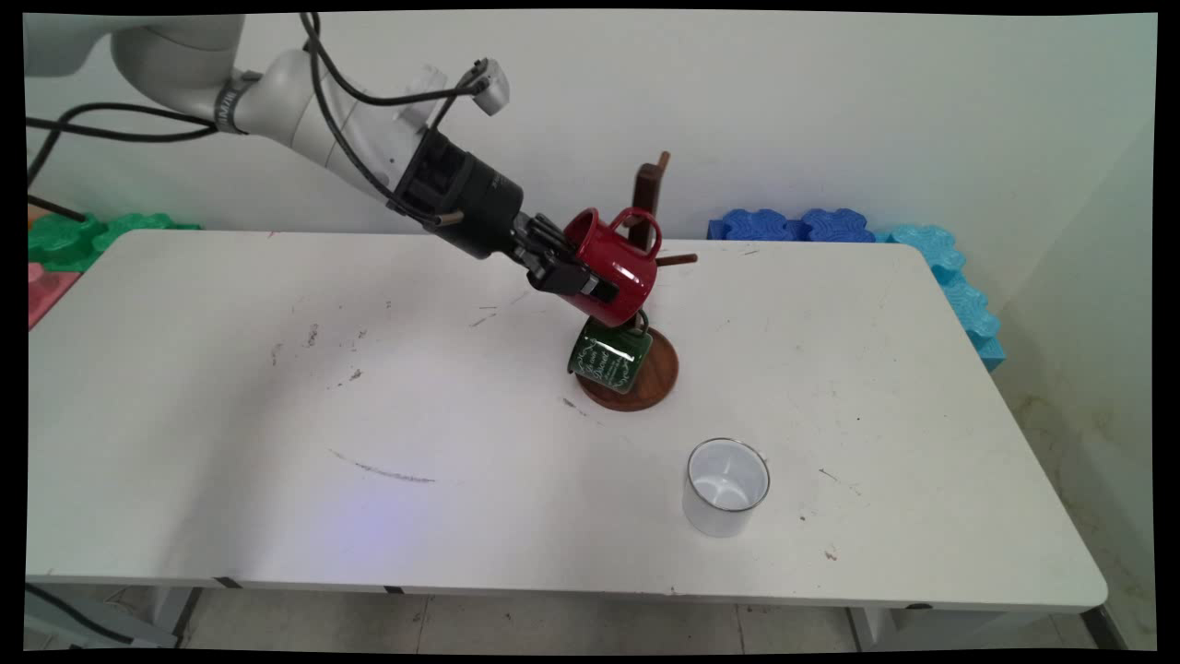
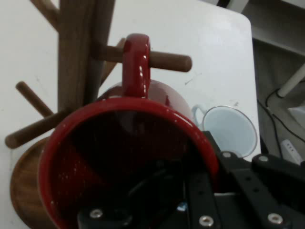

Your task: Place the picked object on the table

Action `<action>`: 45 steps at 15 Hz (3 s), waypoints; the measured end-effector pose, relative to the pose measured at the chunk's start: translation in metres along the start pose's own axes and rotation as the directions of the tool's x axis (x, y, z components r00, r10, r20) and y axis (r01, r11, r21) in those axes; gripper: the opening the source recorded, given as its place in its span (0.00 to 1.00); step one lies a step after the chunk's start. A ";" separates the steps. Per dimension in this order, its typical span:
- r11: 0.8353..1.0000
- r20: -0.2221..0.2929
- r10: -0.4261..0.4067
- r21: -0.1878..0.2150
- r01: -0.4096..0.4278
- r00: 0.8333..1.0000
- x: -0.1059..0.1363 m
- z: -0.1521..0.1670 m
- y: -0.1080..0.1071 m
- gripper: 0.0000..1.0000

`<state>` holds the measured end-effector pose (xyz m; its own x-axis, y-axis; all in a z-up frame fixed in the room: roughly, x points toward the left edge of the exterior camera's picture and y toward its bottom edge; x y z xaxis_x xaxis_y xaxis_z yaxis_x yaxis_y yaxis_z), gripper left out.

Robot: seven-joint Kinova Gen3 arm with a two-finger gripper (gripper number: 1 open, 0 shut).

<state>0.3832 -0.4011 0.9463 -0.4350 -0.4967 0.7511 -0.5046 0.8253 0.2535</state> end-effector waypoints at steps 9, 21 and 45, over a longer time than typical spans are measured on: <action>1.000 0.004 -0.004 0.001 0.004 1.000 0.002 0.003 -0.001 0.00; 1.000 -0.004 -0.012 0.001 0.012 1.000 0.010 -0.005 0.008 0.00; 1.000 0.028 -0.001 -0.012 0.002 1.000 0.009 -0.039 0.047 0.00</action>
<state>0.3847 -0.3558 0.9885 -0.4548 -0.5051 0.7335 -0.4962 0.8276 0.2623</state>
